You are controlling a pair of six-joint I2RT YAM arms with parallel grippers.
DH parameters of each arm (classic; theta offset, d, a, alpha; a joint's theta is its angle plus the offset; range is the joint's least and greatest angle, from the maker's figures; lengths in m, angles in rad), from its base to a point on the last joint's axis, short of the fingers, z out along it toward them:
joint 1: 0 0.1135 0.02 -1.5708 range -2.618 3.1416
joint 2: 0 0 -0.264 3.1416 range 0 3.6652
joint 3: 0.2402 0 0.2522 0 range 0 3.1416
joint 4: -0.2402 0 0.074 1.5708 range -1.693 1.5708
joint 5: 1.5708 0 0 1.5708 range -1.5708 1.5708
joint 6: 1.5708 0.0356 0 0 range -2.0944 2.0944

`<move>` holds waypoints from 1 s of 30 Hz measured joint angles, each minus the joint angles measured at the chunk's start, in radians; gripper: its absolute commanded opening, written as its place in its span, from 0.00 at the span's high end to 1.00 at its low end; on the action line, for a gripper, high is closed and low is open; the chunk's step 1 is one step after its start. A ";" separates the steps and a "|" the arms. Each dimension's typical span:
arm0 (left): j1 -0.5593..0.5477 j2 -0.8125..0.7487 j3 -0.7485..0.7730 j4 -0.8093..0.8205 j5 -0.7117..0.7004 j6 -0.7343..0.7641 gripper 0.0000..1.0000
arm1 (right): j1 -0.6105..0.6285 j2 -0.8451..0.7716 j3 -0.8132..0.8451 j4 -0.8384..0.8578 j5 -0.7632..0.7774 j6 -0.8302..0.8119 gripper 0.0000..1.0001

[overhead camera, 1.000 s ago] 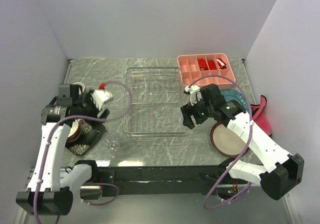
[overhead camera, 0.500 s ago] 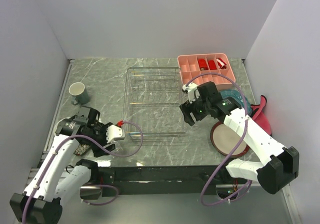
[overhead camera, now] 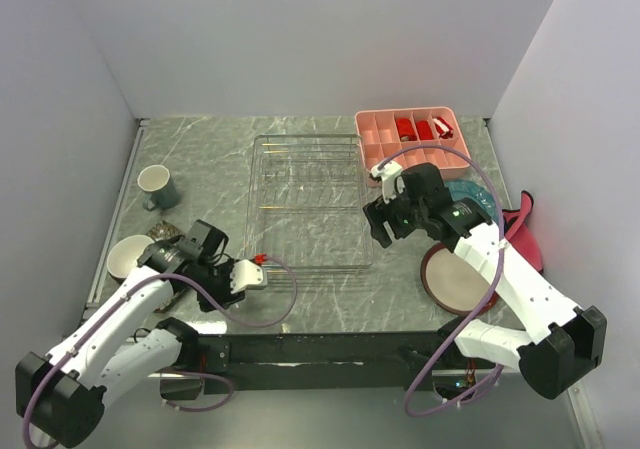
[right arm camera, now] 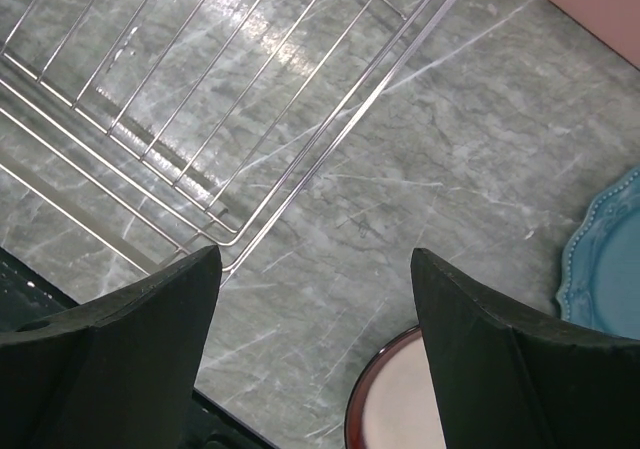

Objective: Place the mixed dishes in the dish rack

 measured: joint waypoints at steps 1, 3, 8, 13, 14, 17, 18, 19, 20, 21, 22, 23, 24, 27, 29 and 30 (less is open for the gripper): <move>-0.009 0.008 -0.004 0.013 -0.011 -0.012 0.61 | -0.001 -0.003 0.000 0.002 0.002 0.001 0.16; -0.023 0.026 -0.009 0.035 -0.030 -0.039 0.77 | -0.005 -0.006 0.000 0.004 0.005 0.005 0.16; -0.031 0.041 -0.010 0.058 -0.070 -0.085 0.99 | -0.014 -0.007 0.000 0.010 0.008 0.008 0.16; -0.031 -0.050 0.038 -0.046 -0.117 -0.089 0.99 | -0.016 -0.003 0.011 0.000 -0.008 0.007 0.16; -0.031 -0.074 0.067 -0.082 -0.125 -0.089 0.99 | -0.016 0.006 0.034 -0.019 -0.017 0.006 0.15; -0.031 -0.116 0.177 -0.160 -0.129 -0.092 0.99 | -0.017 0.058 0.136 -0.039 -0.041 0.005 0.13; -0.031 -0.121 0.225 -0.181 -0.129 -0.096 0.99 | -0.017 0.079 0.174 -0.037 -0.050 0.009 0.13; -0.031 -0.121 0.272 -0.195 -0.130 -0.101 0.99 | -0.017 0.102 0.213 -0.037 -0.059 0.016 0.13; -0.031 -0.115 0.314 -0.202 -0.130 -0.109 0.99 | -0.019 0.119 0.244 -0.037 -0.072 0.027 0.13; -0.031 -0.103 0.357 -0.206 -0.130 -0.121 0.99 | -0.022 0.141 0.280 -0.031 -0.098 0.045 0.13; -0.031 -0.087 0.401 -0.196 -0.127 -0.139 0.99 | -0.026 0.166 0.314 -0.026 -0.124 0.064 0.13; -0.031 -0.070 0.438 -0.182 -0.126 -0.160 0.99 | -0.034 0.190 0.350 -0.021 -0.157 0.092 0.12; -0.031 -0.047 0.476 -0.158 -0.123 -0.185 0.99 | -0.044 0.216 0.380 -0.008 -0.196 0.125 0.12; -0.021 0.017 0.542 -0.035 -0.100 -0.261 0.99 | -0.109 0.286 0.435 0.051 -0.349 0.257 0.12; 0.003 0.040 0.535 0.087 -0.059 -0.311 0.99 | -0.181 0.327 0.435 0.119 -0.492 0.389 0.10; 0.019 0.044 0.515 0.164 -0.039 -0.348 0.99 | -0.212 0.350 0.435 0.153 -0.558 0.447 0.10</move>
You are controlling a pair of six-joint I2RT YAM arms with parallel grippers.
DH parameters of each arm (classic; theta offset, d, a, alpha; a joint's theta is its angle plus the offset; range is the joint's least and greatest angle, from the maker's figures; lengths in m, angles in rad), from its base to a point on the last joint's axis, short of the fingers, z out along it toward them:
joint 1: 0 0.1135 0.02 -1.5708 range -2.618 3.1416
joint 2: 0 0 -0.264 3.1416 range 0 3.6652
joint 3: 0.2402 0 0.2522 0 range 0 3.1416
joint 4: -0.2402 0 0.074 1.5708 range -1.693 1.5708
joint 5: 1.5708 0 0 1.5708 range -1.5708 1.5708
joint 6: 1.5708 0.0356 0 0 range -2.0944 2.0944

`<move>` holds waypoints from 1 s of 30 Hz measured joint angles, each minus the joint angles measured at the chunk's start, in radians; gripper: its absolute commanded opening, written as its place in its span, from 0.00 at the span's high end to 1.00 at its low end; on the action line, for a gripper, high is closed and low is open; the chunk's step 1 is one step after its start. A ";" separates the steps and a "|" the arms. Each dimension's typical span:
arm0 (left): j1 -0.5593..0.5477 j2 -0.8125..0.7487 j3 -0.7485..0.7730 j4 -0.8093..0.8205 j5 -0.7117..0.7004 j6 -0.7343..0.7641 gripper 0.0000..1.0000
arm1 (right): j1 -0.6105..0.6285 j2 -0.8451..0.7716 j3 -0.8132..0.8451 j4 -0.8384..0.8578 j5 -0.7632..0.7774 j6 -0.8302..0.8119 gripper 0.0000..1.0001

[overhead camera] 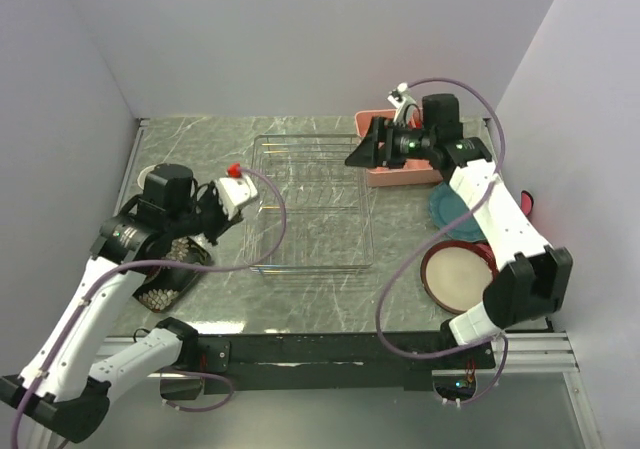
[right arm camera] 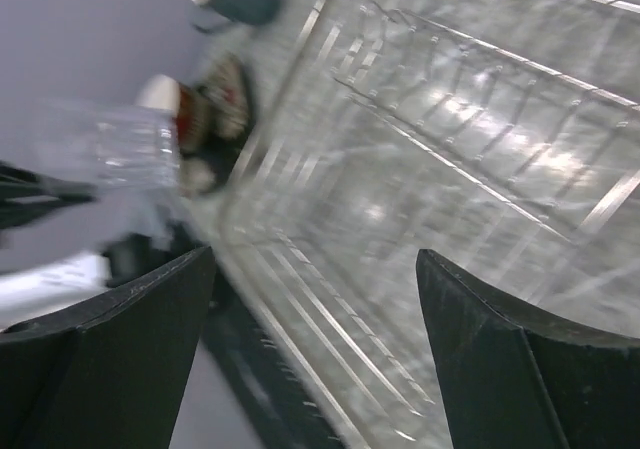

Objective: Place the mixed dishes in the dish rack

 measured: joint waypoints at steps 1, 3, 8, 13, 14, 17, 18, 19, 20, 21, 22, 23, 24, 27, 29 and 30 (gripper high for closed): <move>0.016 0.001 -0.024 0.071 0.023 -0.031 0.99 | -0.023 0.020 0.000 0.027 -0.045 0.040 0.09; 0.053 -0.003 -0.090 0.232 0.084 -0.108 0.99 | -0.061 0.068 -0.001 0.097 -0.153 0.141 0.09; 0.110 0.050 -0.222 0.650 0.211 -0.343 0.99 | -0.062 0.139 -0.003 0.246 -0.341 0.337 0.05; 0.119 0.225 -0.229 0.980 0.323 -0.593 0.99 | -0.062 0.208 -0.001 0.363 -0.437 0.493 0.00; 0.119 0.267 -0.225 1.034 0.342 -0.651 0.99 | -0.063 0.229 0.000 0.383 -0.448 0.522 0.00; 0.122 0.380 -0.212 1.167 0.389 -0.785 0.99 | -0.065 0.304 0.026 0.411 -0.468 0.594 0.00; 0.122 0.412 -0.207 1.199 0.398 -0.820 0.99 | -0.066 0.334 0.037 0.418 -0.473 0.614 0.00; 0.122 0.442 -0.200 1.231 0.409 -0.856 0.99 | -0.067 0.362 0.048 0.423 -0.479 0.632 0.00; 0.122 0.471 -0.191 1.257 0.418 -0.892 0.99 | -0.068 0.385 0.058 0.425 -0.481 0.644 0.00; 0.122 0.496 -0.182 1.283 0.427 -0.921 0.99 | -0.068 0.407 0.064 0.426 -0.482 0.658 0.00; 0.122 0.513 -0.175 1.299 0.435 -0.940 0.99 | -0.068 0.425 0.067 0.430 -0.484 0.672 0.00; 0.122 0.531 -0.164 1.320 0.443 -0.963 0.99 | -0.068 0.439 0.071 0.435 -0.485 0.686 0.00; 0.122 0.548 -0.154 1.341 0.449 -0.983 0.99 | -0.068 0.449 0.072 0.441 -0.487 0.698 0.00; 0.120 0.584 -0.126 1.389 0.470 -1.030 0.99 | -0.068 0.467 0.072 0.460 -0.493 0.733 0.00; 0.117 0.600 -0.109 1.402 0.476 -1.051 0.99 | -0.069 0.479 0.079 0.483 -0.507 0.753 0.00; 0.116 0.610 -0.100 1.406 0.480 -1.062 0.99 | -0.070 0.487 0.085 0.494 -0.516 0.764 0.00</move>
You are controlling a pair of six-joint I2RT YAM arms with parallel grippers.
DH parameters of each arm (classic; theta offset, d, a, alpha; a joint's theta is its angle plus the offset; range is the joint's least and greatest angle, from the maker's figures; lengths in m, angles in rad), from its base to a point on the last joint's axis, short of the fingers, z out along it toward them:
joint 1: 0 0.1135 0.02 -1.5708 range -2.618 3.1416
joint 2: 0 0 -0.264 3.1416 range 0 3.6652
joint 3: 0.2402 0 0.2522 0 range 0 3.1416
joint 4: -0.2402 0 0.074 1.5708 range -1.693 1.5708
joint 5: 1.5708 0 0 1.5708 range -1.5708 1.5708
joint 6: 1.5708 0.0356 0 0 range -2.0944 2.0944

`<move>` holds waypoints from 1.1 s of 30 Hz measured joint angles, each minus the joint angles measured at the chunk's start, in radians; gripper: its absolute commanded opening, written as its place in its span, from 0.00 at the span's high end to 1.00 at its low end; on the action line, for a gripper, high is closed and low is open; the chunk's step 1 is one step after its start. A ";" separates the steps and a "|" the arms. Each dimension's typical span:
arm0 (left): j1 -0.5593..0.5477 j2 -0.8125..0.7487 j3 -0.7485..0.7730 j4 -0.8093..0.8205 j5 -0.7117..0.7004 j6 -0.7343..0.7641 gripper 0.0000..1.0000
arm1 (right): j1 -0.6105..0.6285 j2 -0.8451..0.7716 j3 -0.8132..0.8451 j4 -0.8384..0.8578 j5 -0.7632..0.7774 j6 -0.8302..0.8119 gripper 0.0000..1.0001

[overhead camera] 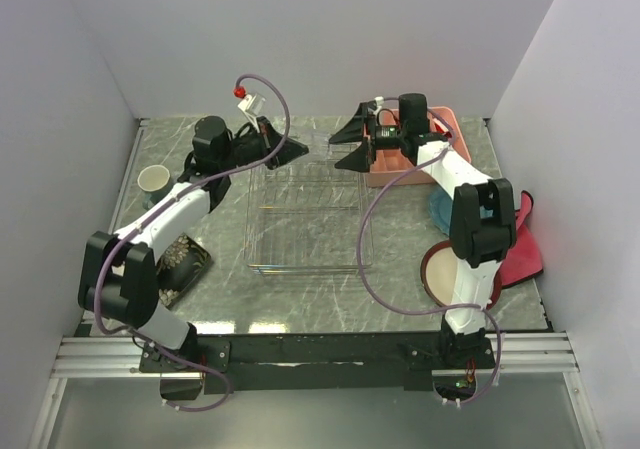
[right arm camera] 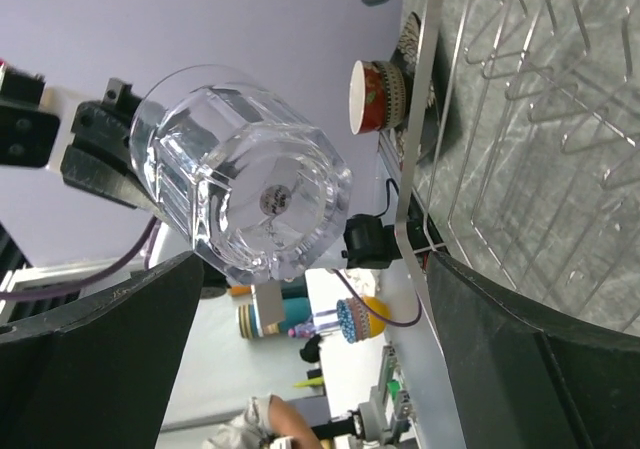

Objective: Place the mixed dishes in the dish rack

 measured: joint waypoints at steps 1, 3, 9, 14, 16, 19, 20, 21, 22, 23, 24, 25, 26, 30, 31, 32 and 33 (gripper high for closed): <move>0.000 0.010 0.008 0.005 0.002 -0.012 0.99 | -0.002 0.007 0.008 0.011 -0.010 0.007 0.00; -0.004 0.030 0.020 0.016 0.002 -0.034 0.99 | -0.002 0.028 0.026 0.047 -0.026 0.024 0.00; -0.024 0.071 0.022 0.051 0.032 -0.074 0.99 | -0.003 0.055 0.033 0.119 -0.043 0.071 0.02; -0.034 0.108 0.040 0.093 0.048 -0.109 0.99 | -0.002 0.057 0.033 0.151 -0.046 0.099 0.04; -0.034 0.123 0.045 0.114 0.053 -0.122 0.99 | -0.002 0.057 0.032 0.159 -0.046 0.105 0.05; -0.034 0.142 0.050 0.137 0.055 -0.140 0.99 | -0.002 0.057 0.032 0.163 -0.046 0.106 0.08; -0.034 0.145 0.050 0.143 0.056 -0.145 0.99 | -0.002 0.057 0.032 0.163 -0.045 0.106 0.09; -0.034 0.146 0.050 0.148 0.055 -0.148 0.99 | -0.002 0.057 0.032 0.162 -0.045 0.106 0.09; -0.034 0.147 0.050 0.153 0.056 -0.154 0.99 | -0.002 0.057 0.032 0.162 -0.045 0.106 0.07; -0.035 0.147 0.050 0.156 0.055 -0.159 0.99 | -0.003 0.057 0.032 0.162 -0.045 0.106 0.03; -0.035 0.149 0.051 0.161 0.055 -0.163 0.99 | -0.003 0.057 0.032 0.161 -0.045 0.106 0.01; -0.036 0.152 0.051 0.165 0.054 -0.166 0.99 | -0.003 0.057 0.032 0.159 -0.045 0.105 0.00; -0.037 0.157 0.051 0.172 0.053 -0.170 0.99 | -0.003 0.057 0.032 0.156 -0.045 0.105 0.00; -0.040 0.180 0.052 0.198 0.042 -0.190 0.99 | -0.003 0.057 0.032 0.144 -0.044 0.098 0.00; -0.040 0.186 0.052 0.207 0.040 -0.196 0.99 | -0.003 0.057 0.032 0.144 -0.043 0.098 0.00; -0.040 0.191 0.053 0.218 0.039 -0.202 0.99 | -0.003 0.057 0.032 0.143 -0.043 0.098 0.02; -0.040 0.196 0.053 0.228 0.037 -0.211 0.99 | -0.003 0.057 0.032 0.143 -0.042 0.096 0.02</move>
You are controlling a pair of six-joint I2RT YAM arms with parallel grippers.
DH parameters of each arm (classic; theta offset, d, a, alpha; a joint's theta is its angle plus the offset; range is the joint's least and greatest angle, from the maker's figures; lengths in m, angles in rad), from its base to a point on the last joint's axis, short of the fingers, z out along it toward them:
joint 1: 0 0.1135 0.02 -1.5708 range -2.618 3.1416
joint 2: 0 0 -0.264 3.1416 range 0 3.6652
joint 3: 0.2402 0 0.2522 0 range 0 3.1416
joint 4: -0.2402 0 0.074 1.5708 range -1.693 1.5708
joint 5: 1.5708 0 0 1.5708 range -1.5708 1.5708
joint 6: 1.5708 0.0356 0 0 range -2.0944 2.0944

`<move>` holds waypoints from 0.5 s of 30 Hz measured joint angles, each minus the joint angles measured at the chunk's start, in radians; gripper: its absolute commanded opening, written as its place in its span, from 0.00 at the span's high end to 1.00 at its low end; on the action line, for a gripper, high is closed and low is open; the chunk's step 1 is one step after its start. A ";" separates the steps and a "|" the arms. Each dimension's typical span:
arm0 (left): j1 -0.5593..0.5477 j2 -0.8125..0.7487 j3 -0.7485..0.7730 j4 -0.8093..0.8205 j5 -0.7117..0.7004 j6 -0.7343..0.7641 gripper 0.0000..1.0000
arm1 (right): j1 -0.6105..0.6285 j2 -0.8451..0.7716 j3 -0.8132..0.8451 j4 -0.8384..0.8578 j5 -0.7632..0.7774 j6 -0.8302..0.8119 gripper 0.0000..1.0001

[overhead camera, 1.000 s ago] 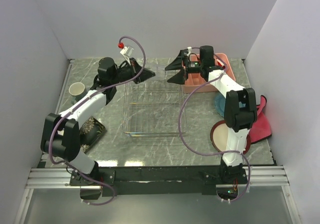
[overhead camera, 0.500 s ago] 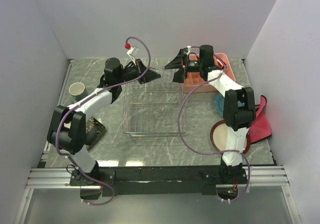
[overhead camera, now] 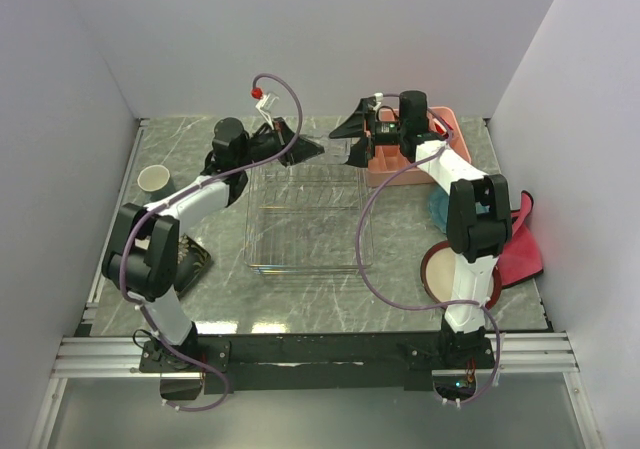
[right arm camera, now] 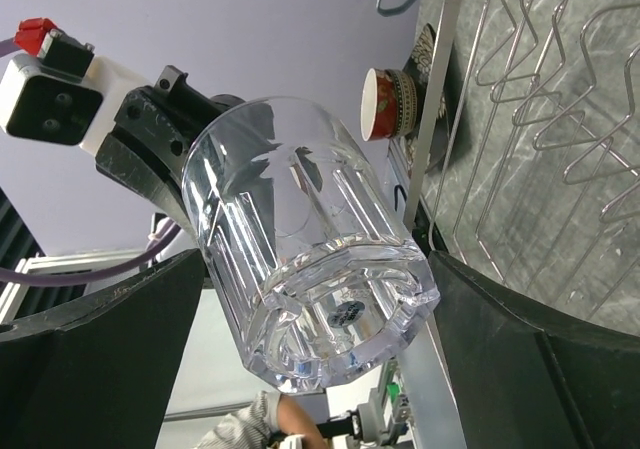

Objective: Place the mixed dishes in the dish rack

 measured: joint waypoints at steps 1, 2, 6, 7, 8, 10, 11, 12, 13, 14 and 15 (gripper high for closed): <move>0.000 0.003 0.000 0.007 -0.002 -0.005 0.99 | 0.000 0.000 0.000 0.000 0.000 0.000 0.04; 0.000 0.007 0.000 0.014 -0.002 -0.012 0.99 | 0.000 0.000 -0.002 0.000 0.001 0.000 0.07; 0.001 0.026 0.000 0.038 -0.002 -0.033 0.99 | -0.008 0.000 -0.013 0.000 0.005 -0.007 0.18; 0.001 0.031 0.000 0.042 -0.002 -0.039 0.99 | -0.012 0.000 -0.014 -0.004 0.005 -0.012 0.19; 0.002 0.040 0.000 0.053 -0.001 -0.044 0.99 | -0.016 0.000 -0.014 -0.012 0.008 -0.019 0.20; 0.002 0.055 0.000 0.072 -0.001 -0.056 0.99 | -0.022 0.000 -0.014 -0.027 0.016 -0.034 0.20; 0.002 0.061 0.000 0.083 0.002 -0.060 0.98 | -0.025 0.000 -0.015 -0.034 0.019 -0.042 0.23; 0.001 0.068 0.000 0.094 0.004 -0.064 0.93 | -0.027 0.000 -0.016 -0.041 0.021 -0.049 0.25; 0.001 0.074 -0.001 0.103 0.009 -0.066 0.78 | -0.030 0.000 -0.019 -0.044 0.022 -0.052 0.27; 0.000 0.080 -0.002 0.116 0.016 -0.068 0.73 | -0.033 -0.002 -0.023 -0.047 0.023 -0.058 0.32; 0.000 0.084 -0.006 0.127 0.019 -0.068 0.70 | -0.036 -0.003 -0.028 -0.048 0.023 -0.065 0.34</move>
